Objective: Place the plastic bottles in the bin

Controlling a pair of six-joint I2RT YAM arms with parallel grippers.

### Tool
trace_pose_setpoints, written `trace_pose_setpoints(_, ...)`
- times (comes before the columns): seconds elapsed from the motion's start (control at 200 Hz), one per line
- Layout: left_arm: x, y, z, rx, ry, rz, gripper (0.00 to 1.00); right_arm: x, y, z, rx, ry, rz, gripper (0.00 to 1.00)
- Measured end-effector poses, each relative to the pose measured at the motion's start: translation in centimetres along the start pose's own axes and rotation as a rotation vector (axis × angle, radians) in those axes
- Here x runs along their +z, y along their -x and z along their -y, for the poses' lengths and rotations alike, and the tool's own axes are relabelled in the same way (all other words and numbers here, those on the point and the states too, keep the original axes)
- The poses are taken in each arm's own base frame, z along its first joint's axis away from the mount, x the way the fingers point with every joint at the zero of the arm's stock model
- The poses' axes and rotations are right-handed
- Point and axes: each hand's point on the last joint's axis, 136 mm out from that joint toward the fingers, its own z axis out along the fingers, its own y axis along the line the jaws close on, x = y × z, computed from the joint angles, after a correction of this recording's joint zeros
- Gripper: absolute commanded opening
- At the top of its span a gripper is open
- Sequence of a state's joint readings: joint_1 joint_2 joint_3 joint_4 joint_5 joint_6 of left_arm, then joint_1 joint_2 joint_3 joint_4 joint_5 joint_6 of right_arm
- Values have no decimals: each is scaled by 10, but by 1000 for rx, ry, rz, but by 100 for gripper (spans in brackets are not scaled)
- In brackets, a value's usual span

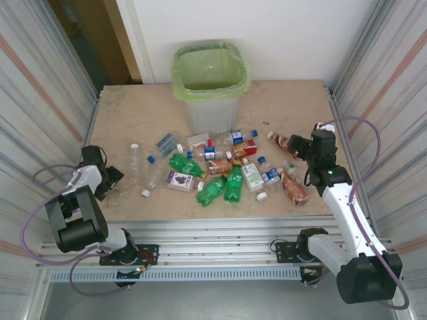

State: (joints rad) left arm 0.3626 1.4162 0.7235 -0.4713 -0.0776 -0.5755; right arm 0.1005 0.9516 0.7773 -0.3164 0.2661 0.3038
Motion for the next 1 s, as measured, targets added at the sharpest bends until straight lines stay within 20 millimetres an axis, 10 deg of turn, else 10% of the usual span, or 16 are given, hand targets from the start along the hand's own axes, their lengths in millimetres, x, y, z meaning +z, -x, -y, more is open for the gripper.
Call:
trace_pose_setpoints(0.606,1,11,1,-47,-42,18,38,2,5,-27,-57,21,-12,98)
trace_pose_setpoints(1.002,-85,40,31,-45,-291,232,29,2,6,-28,-64,9,-11,98)
